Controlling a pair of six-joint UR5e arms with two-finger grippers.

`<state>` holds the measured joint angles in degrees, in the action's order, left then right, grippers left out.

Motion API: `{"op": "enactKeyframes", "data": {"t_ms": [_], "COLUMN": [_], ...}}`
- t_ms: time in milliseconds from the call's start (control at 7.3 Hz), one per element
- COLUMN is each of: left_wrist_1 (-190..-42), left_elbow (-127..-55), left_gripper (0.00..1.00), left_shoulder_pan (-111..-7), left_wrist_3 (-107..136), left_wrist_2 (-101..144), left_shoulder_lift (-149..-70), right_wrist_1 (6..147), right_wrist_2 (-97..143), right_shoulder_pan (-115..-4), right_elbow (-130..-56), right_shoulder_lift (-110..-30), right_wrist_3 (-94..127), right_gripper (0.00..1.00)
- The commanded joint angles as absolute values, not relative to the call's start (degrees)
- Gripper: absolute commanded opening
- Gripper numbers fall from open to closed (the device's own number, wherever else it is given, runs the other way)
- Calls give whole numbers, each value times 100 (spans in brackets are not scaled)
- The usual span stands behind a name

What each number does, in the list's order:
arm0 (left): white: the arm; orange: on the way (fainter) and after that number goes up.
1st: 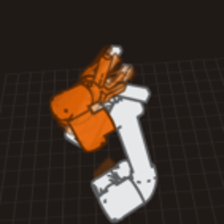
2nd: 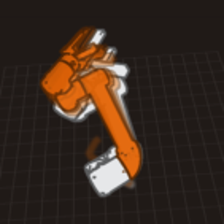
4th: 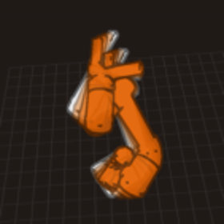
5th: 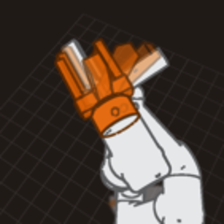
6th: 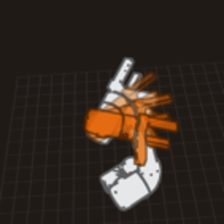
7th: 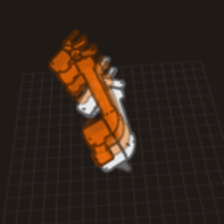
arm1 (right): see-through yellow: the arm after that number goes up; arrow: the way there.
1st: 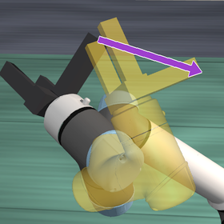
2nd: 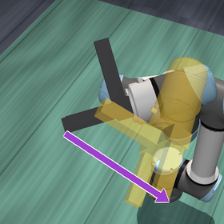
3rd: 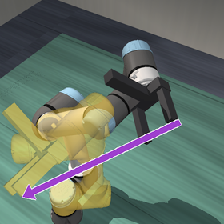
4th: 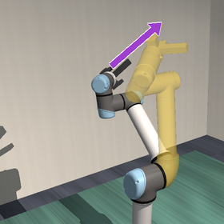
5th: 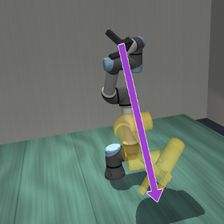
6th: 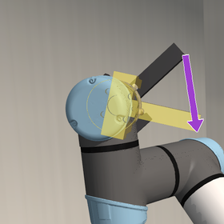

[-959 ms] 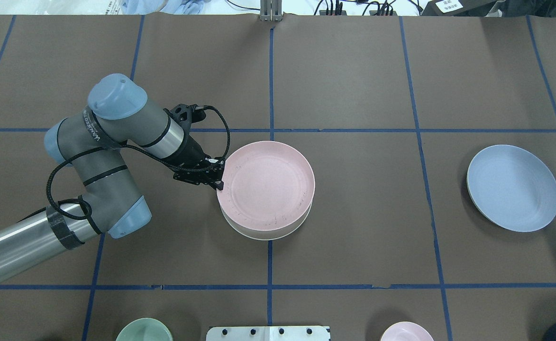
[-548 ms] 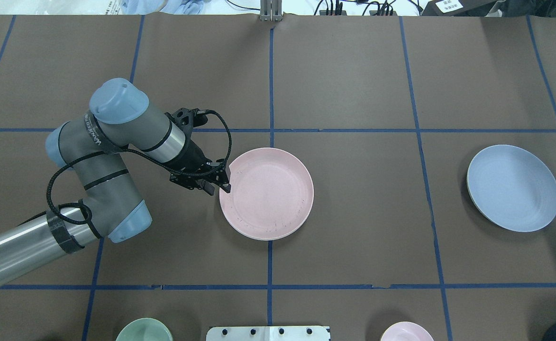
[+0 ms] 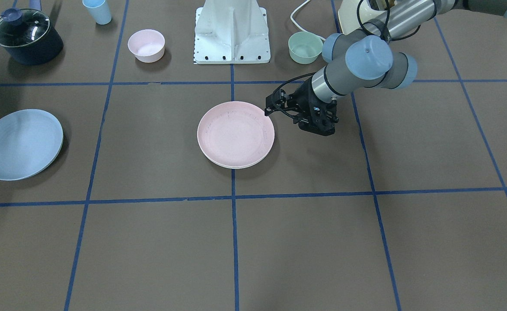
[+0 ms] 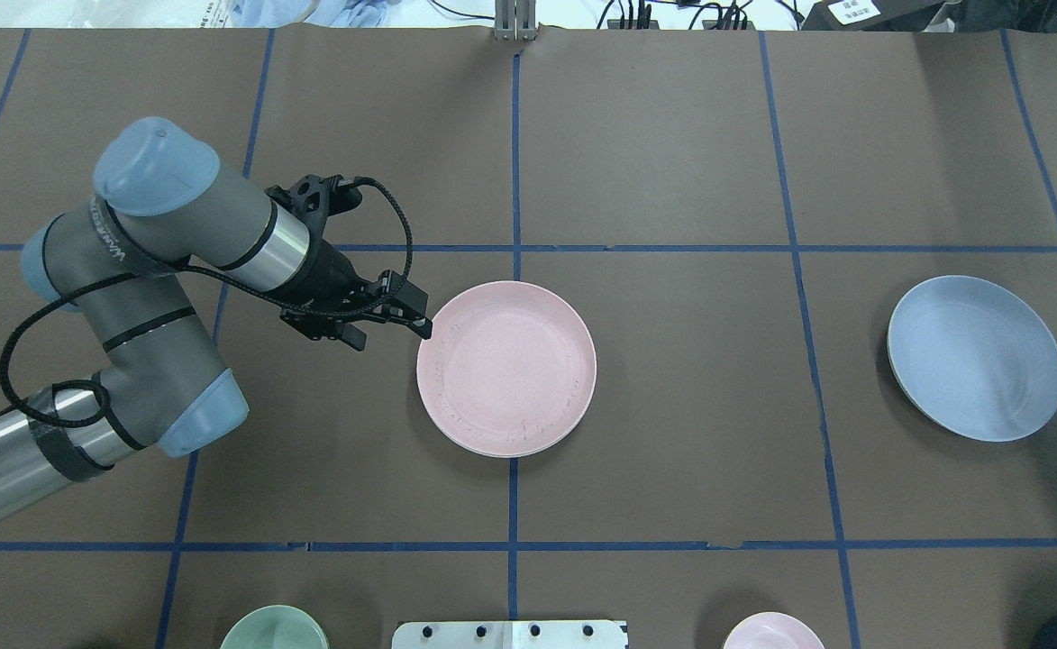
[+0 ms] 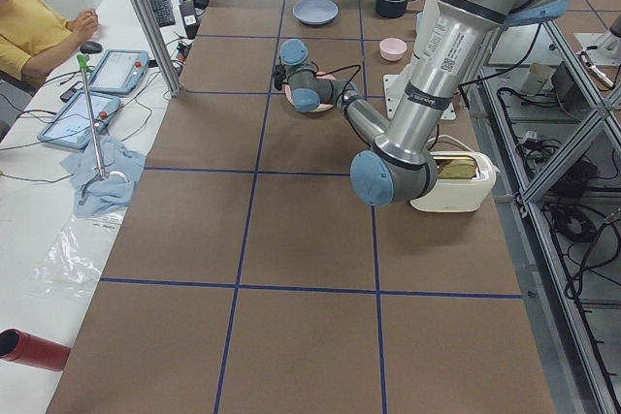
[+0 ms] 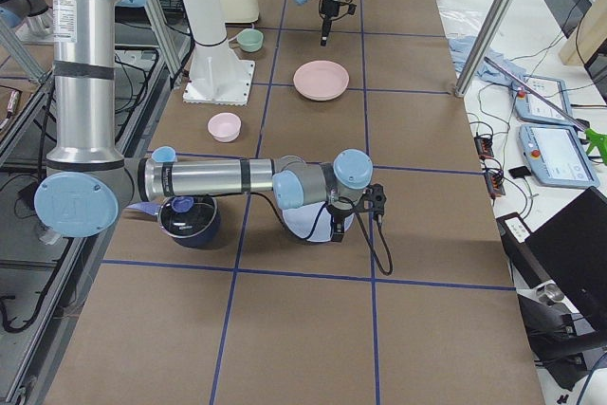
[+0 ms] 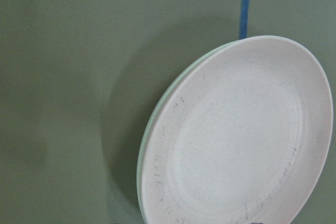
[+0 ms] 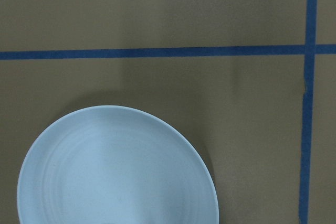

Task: Stack three plates with pink and blue
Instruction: 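Withdraw the left gripper while the right gripper reaches the light blue plate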

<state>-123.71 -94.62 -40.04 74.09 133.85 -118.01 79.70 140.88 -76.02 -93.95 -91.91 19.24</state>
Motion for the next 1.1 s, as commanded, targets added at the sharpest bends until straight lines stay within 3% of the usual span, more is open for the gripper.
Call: {"op": "enactKeyframes", "data": {"t_ms": [0, 274, 685, 959], "left_wrist_1": [-12366, -12366, -12366, -12366], "left_elbow": [-9519, -9527, -9527, -9527], "left_gripper": [100, 100, 100, 100], "left_shoulder_pan": [-4104, -4122, -4140, -4140], "left_wrist_3": [7409, 7409, 7409, 7409], "left_wrist_2": [13377, 13377, 13377, 13377], "left_shoulder_lift": [-11760, -11760, -11760, -11760], "right_wrist_1": [7021, 5892, 5854, 5854], "right_wrist_2": [14080, 14080, 14071, 14071], "right_shoulder_pan": [-7201, -6997, -6873, -6873], "right_elbow": [-8828, -8412, -8148, -8069], "right_shoulder_lift": [-9132, -9141, -9149, -9158], "right_wrist_3": [2370, 2959, 2900, 2892], "right_gripper": [99, 98, 93, 78]}}
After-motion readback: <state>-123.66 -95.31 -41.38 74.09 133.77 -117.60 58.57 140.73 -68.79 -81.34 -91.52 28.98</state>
